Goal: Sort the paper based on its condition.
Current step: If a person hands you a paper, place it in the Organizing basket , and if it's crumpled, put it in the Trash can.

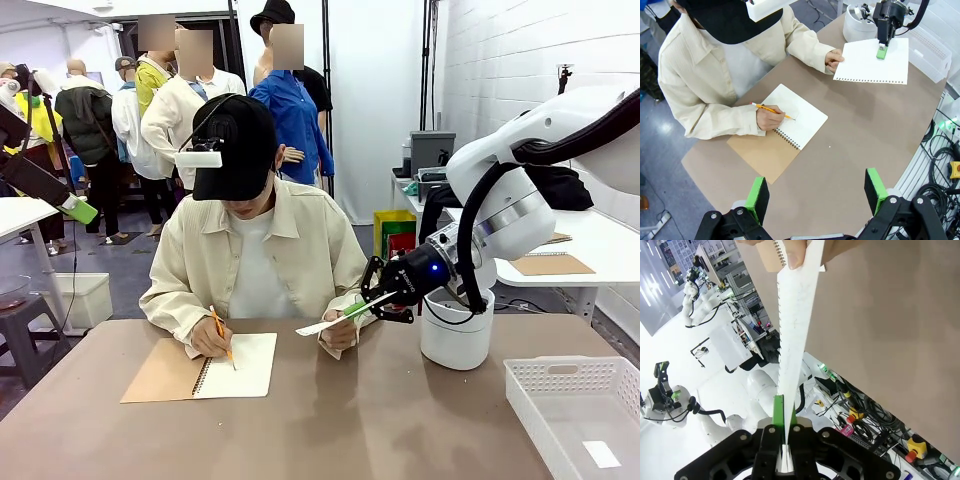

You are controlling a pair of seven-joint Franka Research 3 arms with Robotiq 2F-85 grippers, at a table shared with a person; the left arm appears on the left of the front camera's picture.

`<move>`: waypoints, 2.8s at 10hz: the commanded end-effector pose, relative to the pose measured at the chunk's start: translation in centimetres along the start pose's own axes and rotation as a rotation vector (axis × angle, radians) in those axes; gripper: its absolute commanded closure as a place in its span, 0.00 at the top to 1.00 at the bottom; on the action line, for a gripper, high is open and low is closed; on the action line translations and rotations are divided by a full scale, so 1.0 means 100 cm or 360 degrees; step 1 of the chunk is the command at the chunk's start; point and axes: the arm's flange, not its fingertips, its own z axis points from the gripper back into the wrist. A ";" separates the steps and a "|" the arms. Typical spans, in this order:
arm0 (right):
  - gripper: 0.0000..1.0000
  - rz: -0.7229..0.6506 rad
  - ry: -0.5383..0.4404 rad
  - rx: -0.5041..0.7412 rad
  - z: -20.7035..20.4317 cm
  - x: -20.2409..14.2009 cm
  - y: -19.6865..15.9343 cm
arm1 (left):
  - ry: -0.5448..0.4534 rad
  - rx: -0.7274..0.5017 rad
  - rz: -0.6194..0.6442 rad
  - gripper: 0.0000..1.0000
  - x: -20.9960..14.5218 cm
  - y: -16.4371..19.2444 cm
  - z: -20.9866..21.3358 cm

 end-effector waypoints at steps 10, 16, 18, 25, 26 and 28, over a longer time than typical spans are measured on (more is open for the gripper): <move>0.00 0.0357 -0.0339 -0.0419 0.062 -0.115 0.032 | -0.0008 0.0002 0.0001 1.00 0.000 0.000 0.001; 0.00 0.0522 -0.0654 -0.1044 0.127 -0.149 -0.071 | -0.0008 0.0002 0.0001 1.00 0.000 0.000 0.001; 0.00 0.0535 -0.0834 -0.1199 0.153 -0.151 -0.110 | -0.0008 0.0002 0.0001 1.00 0.000 0.000 0.001; 0.00 0.0341 -0.0775 -0.1171 0.171 -0.169 -0.199 | -0.0008 0.0002 0.0001 1.00 0.000 0.000 0.001; 0.00 0.0341 -0.0725 -0.1133 0.163 -0.169 -0.203 | -0.0008 0.0002 0.0001 1.00 0.000 0.000 0.001; 0.00 0.0321 -0.0639 -0.1127 0.144 -0.175 -0.210 | -0.0008 0.0002 0.0001 1.00 0.000 0.000 0.001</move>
